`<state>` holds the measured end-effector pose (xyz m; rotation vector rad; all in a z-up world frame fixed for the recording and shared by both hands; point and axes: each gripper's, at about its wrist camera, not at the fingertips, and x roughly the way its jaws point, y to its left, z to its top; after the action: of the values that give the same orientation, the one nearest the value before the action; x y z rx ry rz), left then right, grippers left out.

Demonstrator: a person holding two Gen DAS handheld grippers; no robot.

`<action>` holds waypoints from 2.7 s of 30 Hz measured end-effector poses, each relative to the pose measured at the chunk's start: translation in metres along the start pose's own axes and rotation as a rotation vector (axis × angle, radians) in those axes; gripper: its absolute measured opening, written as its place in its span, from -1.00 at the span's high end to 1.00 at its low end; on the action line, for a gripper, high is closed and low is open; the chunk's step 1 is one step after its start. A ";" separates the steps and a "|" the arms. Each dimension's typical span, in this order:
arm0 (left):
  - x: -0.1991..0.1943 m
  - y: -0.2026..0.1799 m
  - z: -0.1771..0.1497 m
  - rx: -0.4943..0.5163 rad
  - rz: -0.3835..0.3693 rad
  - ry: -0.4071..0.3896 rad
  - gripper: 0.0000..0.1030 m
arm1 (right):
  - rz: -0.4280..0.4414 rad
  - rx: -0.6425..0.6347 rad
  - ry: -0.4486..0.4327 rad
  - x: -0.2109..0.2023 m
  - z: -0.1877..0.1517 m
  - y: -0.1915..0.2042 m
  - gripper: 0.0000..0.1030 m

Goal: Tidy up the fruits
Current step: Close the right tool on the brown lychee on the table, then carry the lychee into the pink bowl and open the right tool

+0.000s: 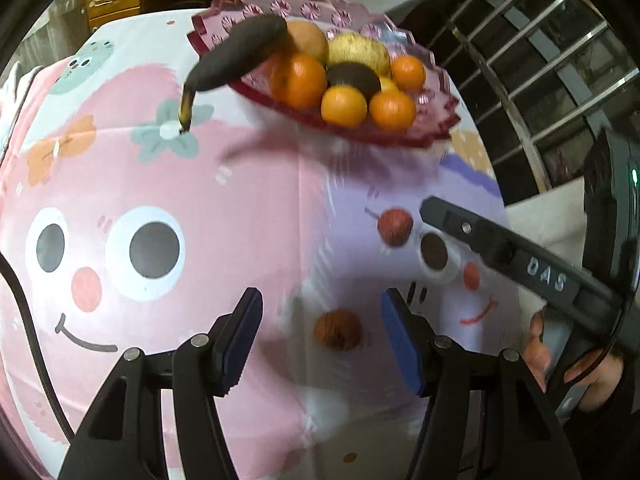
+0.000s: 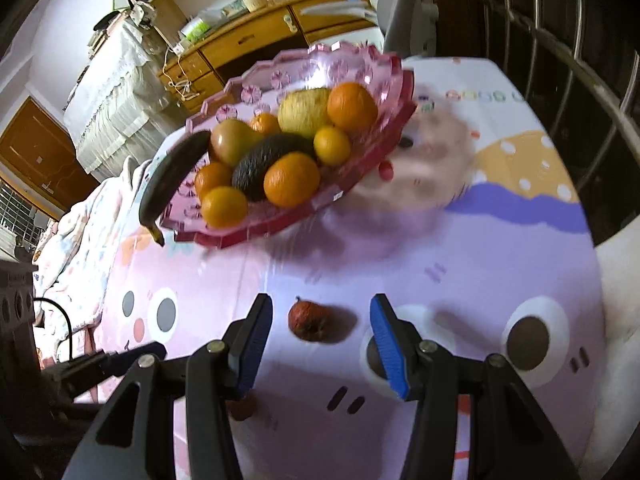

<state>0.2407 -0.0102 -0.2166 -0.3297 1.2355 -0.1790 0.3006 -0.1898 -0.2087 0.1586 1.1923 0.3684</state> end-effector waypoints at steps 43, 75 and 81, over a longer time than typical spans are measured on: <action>0.027 -0.007 -0.020 0.060 -0.067 -0.027 0.47 | -0.038 0.006 0.132 0.039 -0.001 0.013 0.43; -0.017 -0.047 0.086 0.022 -0.195 -0.353 0.47 | 0.058 -0.146 -0.144 -0.026 0.063 0.006 0.43; -0.006 -0.045 0.091 -0.004 -0.155 -0.346 0.09 | 0.040 -0.131 -0.182 -0.016 0.065 -0.004 0.39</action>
<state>0.3263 -0.0371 -0.1698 -0.4410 0.8687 -0.2419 0.3564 -0.1948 -0.1720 0.0996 0.9835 0.4561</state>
